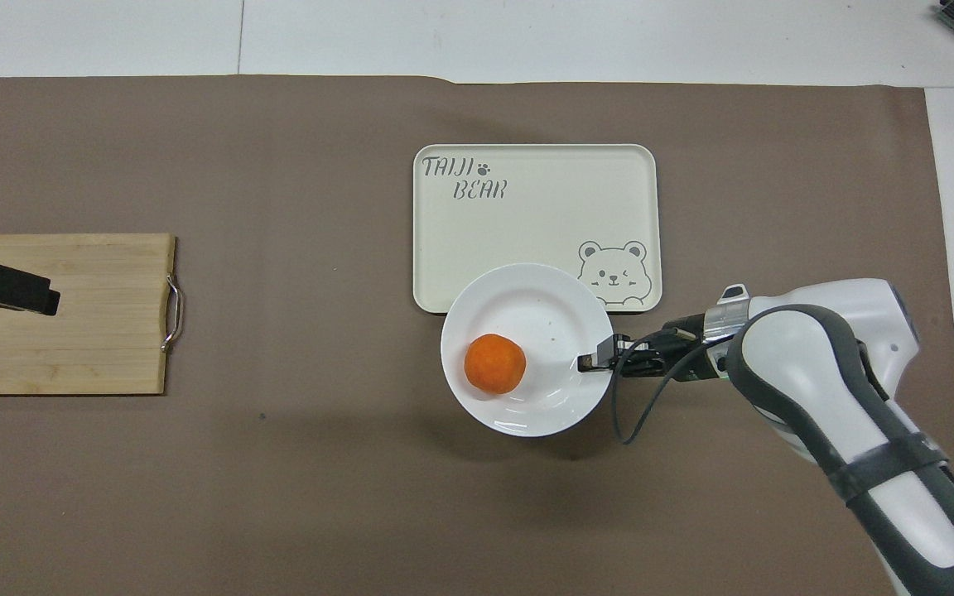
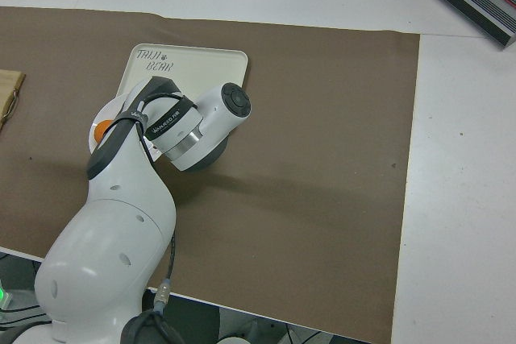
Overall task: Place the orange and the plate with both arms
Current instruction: 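Slide the plate with the right gripper onto the cream tray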
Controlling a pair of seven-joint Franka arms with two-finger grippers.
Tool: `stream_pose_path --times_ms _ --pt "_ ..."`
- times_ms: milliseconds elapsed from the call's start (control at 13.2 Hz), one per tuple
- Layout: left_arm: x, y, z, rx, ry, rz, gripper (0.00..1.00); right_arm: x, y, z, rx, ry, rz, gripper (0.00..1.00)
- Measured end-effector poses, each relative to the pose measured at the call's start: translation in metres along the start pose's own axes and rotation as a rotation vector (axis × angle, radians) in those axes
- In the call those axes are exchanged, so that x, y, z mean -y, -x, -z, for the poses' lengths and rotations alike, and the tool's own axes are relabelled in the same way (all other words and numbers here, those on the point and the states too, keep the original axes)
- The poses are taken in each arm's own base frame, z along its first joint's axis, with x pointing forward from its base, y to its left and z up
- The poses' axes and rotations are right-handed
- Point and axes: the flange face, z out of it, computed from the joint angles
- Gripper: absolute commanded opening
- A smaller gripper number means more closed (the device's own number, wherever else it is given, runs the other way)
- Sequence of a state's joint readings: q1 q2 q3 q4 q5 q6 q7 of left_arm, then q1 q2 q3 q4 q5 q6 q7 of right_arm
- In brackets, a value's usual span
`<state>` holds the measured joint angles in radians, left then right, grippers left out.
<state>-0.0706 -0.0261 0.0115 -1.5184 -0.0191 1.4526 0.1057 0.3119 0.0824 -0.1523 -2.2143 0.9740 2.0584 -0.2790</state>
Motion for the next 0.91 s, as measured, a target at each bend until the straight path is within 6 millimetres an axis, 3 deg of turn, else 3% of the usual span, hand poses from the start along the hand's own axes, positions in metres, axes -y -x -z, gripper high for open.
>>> stream_pose_path --times_ms 226,906 --pt "-0.001 -0.006 0.002 -0.006 -0.001 -0.003 1.0 0.017 -0.037 0.008 -0.005 0.023 0.019 0.0" --pt "-0.008 -0.007 0.003 -0.006 -0.005 -0.017 1.0 0.008 -0.149 0.008 -0.06 0.046 -0.034 0.0"
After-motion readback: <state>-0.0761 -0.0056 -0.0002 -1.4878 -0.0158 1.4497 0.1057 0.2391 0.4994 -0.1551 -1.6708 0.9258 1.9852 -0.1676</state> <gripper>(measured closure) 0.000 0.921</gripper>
